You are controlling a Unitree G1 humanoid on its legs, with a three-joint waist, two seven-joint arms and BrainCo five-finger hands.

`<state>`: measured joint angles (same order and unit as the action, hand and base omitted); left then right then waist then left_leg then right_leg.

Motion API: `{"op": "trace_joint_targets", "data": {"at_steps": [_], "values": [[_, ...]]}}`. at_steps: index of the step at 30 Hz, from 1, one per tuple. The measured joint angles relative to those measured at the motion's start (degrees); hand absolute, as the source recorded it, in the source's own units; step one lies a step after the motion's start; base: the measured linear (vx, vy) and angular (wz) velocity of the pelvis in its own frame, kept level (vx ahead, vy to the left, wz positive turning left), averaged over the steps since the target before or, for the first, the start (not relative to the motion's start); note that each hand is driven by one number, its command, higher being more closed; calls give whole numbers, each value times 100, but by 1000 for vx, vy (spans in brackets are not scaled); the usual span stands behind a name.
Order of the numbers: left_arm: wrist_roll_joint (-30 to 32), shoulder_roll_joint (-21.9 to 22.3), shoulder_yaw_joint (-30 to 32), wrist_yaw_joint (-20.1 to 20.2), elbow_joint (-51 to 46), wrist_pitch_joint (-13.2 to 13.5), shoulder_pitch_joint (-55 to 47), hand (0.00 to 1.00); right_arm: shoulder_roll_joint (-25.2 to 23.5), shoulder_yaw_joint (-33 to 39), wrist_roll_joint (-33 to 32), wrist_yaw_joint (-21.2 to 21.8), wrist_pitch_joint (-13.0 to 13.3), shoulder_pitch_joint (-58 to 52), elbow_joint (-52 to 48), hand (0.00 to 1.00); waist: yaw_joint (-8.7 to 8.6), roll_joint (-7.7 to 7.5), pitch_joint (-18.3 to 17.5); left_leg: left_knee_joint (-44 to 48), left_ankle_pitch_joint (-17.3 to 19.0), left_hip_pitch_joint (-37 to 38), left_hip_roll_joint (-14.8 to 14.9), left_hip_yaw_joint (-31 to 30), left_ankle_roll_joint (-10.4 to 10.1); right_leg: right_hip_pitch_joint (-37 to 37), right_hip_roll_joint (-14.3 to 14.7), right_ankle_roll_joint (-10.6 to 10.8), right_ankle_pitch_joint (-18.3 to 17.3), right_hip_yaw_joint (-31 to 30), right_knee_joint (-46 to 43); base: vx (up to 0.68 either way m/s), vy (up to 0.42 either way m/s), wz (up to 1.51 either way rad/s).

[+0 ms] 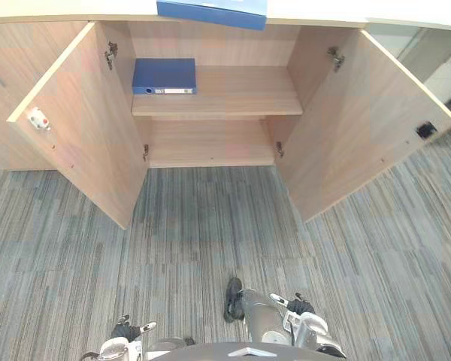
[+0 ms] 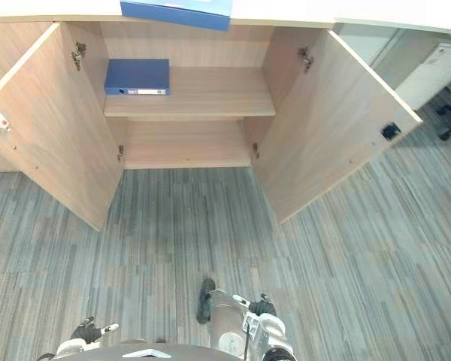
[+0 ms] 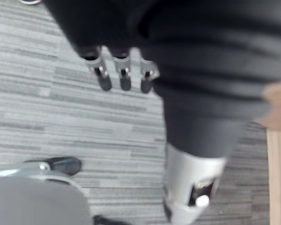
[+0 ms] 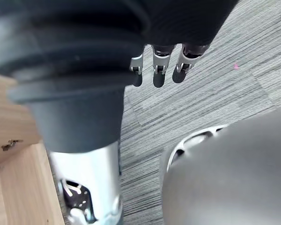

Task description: Walk over to the cabinet, pick up the folder, carry it to the office cabinet, place the folder inside the office cabinet, then close the office cabinet door

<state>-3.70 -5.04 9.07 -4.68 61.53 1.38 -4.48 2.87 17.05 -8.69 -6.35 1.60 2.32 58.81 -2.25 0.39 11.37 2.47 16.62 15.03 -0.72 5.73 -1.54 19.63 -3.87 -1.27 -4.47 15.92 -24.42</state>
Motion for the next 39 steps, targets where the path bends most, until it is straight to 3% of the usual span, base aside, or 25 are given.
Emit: {"op": "trace_joint_targets", "data": {"at_steps": [1,3,4,5,6,8,10,13,14,15,16,18,20,21,23,24,26,28,29,30,32,33,35,36,39], "values": [[2,79,44,7,-20,52,77,0,21,-3,7,-4,-3,14,-48,0,67,133,-24,208,-33,-116,153,16,-142,-112,29,-121,-123,194,44,643,-249,68],[1,259,252,11,-75,94,178,0,-10,-19,-1,-1,-8,2,-193,0,61,213,33,1232,-51,-524,278,171,-241,-406,85,-139,-290,347,195,525,-213,42],[-2,418,466,11,-200,95,163,0,-15,-114,-7,-6,-21,-18,-275,0,22,239,61,2815,-170,-1068,517,337,-322,-810,175,-152,-353,377,477,414,-139,18],[-7,474,549,14,-272,104,160,0,-28,-156,-14,-6,-22,-46,-321,0,69,231,87,3588,-200,-1383,704,397,-335,-1025,236,-168,-398,363,591,558,-162,-2],[-9,546,640,25,-475,114,181,0,-80,-276,-84,-12,-6,-106,-440,0,157,215,131,4977,-77,-1920,1104,602,-251,-1485,378,-230,-536,298,746,416,-110,-23],[-22,533,681,28,-636,119,206,0,-191,-306,-142,-14,-6,-102,-462,0,267,106,166,5470,106,-2446,1350,764,-162,-1849,419,-202,-714,133,868,386,-79,-44],[-84,536,692,34,-703,157,243,0,-253,-328,-240,-17,-16,-123,-494,0,337,67,171,5142,200,-2952,1436,860,-88,-2113,412,-147,-788,-42,1045,318,-1,-50],[-122,586,769,28,-699,161,337,0,-330,-227,-241,-32,-24,-119,-527,0,443,57,171,3262,76,-3333,1231,839,-167,-2507,201,69,-893,-388,1270,381,157,-57],[-121,586,768,23,-696,163,344,0,-335,-225,-241,-38,-24,-135,-544,0,444,48,173,2828,-95,-3330,1150,818,-183,-2583,131,148,-940,-448,1296,372,226,-48],[-123,596,762,10,-685,163,342,0,-340,-231,-233,-41,-23,-171,-571,0,462,38,157,2256,-802,-3268,1014,759,-154,-2691,8,327,-1042,-606,1333,390,280,-54],[-124,569,779,9,-669,158,327,0,-386,-238,-230,-42,-33,-240,-550,0,470,-42,48,2149,-1050,-3128,857,873,-6,-2751,-117,404,-1074,-787,1417,402,277,-48],[-124,507,778,10,-642,163,323,0,-520,-231,-219,-24,-32,-257,-545,0,452,-210,-71,2185,-847,-3090,784,1081,113,-2716,-303,421,-875,-933,1537,428,283,-47],[-125,353,776,14,-551,154,314,0,-643,-219,-178,0,-51,-222,-362,0,584,-440,-218,2231,-673,-2818,743,1525,291,-2704,-499,604,-600,-1092,1475,445,252,-79],[-127,345,774,15,-505,154,309,0,-642,-191,-135,-3,-54,-223,-362,0,595,-441,-219,2174,-656,-2671,726,1591,319,-2690,-522,626,-506,-1096,1338,339,168,-84],[-123,342,752,18,-395,132,248,0,-636,-112,15,3,-53,-202,-365,0,662,-334,-210,1644,-649,-1893,681,1794,327,-2192,-644,720,-167,-1117,-54,308,161,-107],[-124,321,650,15,-338,110,208,0,-623,-125,15,10,-47,-191,-376,0,624,-186,-186,1223,-642,-1496,648,1779,320,-1701,-703,717,-290,-1076,-1042,260,114,-86],[-123,254,446,13,-197,101,261,0,-557,-208,15,13,-31,-93,-381,0,447,-157,-190,765,-616,-1085,622,1758,274,-1180,-686,572,-878,-797,-1812,233,42,-26],[-124,267,338,16,-160,99,311,0,-454,-350,16,15,-20,-95,-388,0,403,-159,-190,625,-618,-915,625,1756,269,-816,-632,450,-1177,-490,-1769,222,-58,0],[-123,323,312,15,-114,98,340,0,-382,-348,13,13,-8,-97,-394,0,338,-151,-185,594,-614,-832,647,1723,263,-514,-533,440,-1222,-382,-1323,204,-137,15],[-120,343,309,13,-97,99,355,0,-324,-351,11,13,-6,-82,-407,0,288,-116,-165,571,-555,-770,702,1657,128,-408,-440,411,-1138,-333,-870,256,-204,30],[-120,314,296,12,-15,102,377,0,-266,-355,12,13,-14,-72,-375,0,262,-157,-155,494,-494,-628,710,1563,-130,-362,-383,375,-647,-336,91,217,-190,35],[-119,261,310,5,76,95,390,0,-217,-344,16,17,-13,-142,-301,0,241,-205,-131,400,-446,-424,697,1361,-350,-551,-310,287,167,-360,411,213,-193,27],[-114,393,329,13,89,107,317,0,-41,-323,17,9,-21,-159,-186,0,265,-21,-202,314,-485,-381,856,1290,-368,-566,-176,238,-64,-272,344,258,-243,19],[-112,488,334,12,87,106,330,0,43,-232,19,12,-37,-165,-169,0,257,146,-181,285,-525,-289,966,1264,-434,-589,-103,216,-288,-179,209,293,-274,17],[-109,556,460,22,66,105,318,0,72,-215,19,11,-54,-260,-168,0,245,222,-204,646,-568,-311,1206,1105,-492,-867,31,86,-469,7,275,219,-209,25]]}}
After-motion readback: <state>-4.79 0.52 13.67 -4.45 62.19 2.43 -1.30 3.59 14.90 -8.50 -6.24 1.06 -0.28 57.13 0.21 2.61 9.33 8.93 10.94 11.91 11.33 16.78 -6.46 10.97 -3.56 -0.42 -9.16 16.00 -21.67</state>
